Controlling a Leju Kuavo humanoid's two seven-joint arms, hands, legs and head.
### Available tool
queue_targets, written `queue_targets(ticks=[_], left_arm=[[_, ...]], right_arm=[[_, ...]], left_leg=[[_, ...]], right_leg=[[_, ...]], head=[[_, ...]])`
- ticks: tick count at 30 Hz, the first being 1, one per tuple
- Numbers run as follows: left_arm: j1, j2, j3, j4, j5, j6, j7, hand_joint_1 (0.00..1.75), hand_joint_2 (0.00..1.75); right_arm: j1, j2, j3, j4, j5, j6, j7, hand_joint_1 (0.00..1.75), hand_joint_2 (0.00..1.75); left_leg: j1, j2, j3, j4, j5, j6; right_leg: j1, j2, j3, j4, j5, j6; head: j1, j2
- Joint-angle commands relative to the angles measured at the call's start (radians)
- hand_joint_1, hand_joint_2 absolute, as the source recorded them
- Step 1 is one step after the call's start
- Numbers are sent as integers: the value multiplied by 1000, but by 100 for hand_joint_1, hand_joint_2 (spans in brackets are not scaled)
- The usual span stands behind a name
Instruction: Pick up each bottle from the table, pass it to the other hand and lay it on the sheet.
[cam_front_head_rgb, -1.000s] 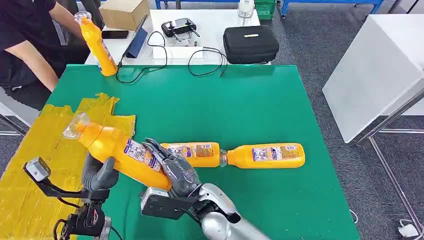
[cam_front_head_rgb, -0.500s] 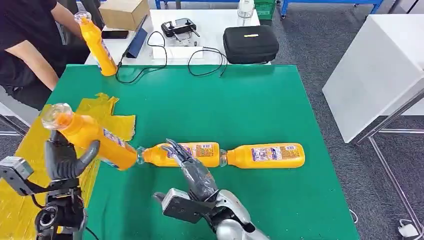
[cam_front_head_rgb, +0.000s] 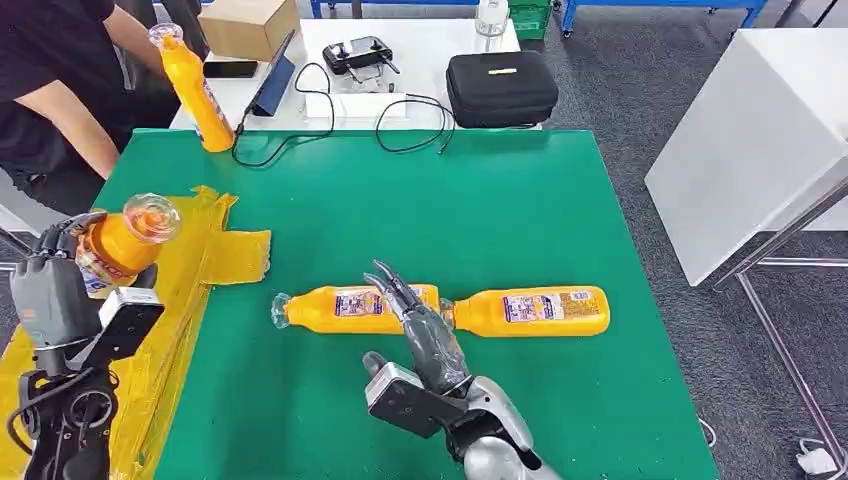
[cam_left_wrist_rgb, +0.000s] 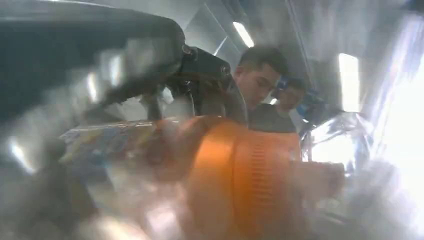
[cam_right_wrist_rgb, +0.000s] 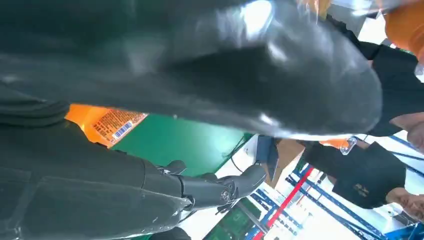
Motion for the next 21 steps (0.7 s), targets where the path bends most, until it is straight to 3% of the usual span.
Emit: queue_targets(ticks=[1,15,17,21], left_arm=[[-42,29,-10,46,-8,8,6,175,175],[-42,29,-10,46,-8,8,6,175,175],[-49,78,-56,86,-222,36,72,175,175],[-92,214,-198,215,-398,-103,120,175,175]], right_arm=[[-9,-31,-19,-5,-6,7,3,0,0],[-9,-31,-19,-5,-6,7,3,0,0],[-18,-29,-11,4,-11,5,3,0,0],[-31,-30,-1,0,-30,32,12,0,0]], left_leg=[[0,-2,2,0,-1,0],[0,-2,2,0,-1,0],[0,-2,2,0,-1,0],[0,-3,1,0,0,0]], right_leg=[[1,-3,3,0,-1,0],[0,-3,2,0,-1,0],[0,-3,3,0,-1,0],[0,-3,2,0,-1,-1]], head=[[0,0],[0,0],[0,0],[0,0]])
